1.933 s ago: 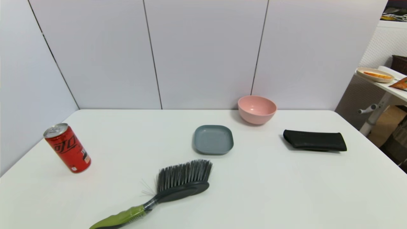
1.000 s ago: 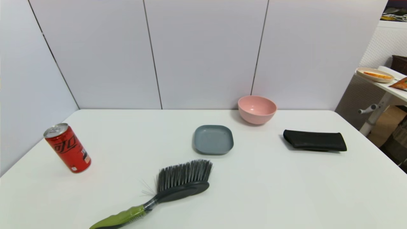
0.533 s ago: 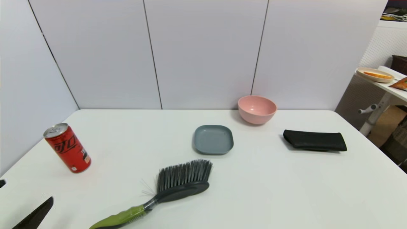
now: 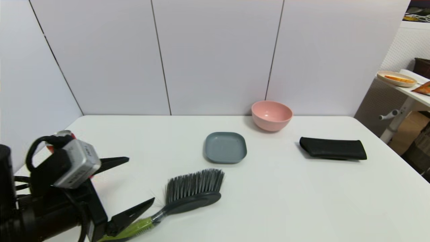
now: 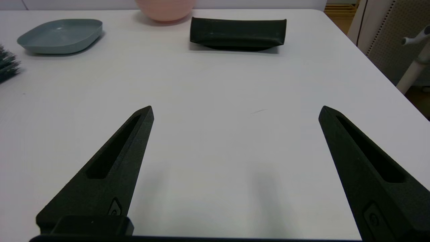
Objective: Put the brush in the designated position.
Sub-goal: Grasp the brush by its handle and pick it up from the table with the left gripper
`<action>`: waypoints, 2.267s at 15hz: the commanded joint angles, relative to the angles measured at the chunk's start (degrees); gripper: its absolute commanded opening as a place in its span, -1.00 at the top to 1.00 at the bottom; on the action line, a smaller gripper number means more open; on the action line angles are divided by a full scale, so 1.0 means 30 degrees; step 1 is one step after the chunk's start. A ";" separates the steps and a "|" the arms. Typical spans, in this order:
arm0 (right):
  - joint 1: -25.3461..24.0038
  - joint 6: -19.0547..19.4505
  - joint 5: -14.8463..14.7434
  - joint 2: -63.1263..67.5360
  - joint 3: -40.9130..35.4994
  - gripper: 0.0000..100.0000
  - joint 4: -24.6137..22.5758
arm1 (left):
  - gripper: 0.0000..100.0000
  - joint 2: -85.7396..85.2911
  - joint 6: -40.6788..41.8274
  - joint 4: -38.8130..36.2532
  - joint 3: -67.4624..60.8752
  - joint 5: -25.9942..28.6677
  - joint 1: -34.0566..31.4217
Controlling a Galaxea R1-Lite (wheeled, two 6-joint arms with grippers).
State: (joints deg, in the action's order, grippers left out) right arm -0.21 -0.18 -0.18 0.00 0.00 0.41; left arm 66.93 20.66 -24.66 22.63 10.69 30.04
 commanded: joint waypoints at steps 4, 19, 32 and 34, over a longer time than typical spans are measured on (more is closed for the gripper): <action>-0.0019 0.0002 0.0002 0.0029 -0.0029 -1.00 0.0008 | -1.00 0.5787 0.0349 -0.2326 0.0163 0.0714 0.0388; 0.0010 0.0002 0.0002 0.0029 -0.0029 -1.00 0.0008 | -1.00 0.7779 0.0466 -0.2883 -0.1360 0.0655 0.0329; 0.0010 0.0002 0.0002 0.0029 -0.0029 -1.00 0.0008 | 1.00 0.8512 0.0407 -0.2883 -0.0657 0.0772 0.0681; -0.0019 0.0002 0.0002 0.0029 -0.0029 -1.00 0.0008 | 1.00 0.8424 0.0378 -0.2883 -0.0657 0.0802 0.0681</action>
State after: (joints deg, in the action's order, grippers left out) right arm -0.21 -0.18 -0.18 0.00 0.00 0.44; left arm 92.48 21.75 -33.07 20.55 12.97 32.11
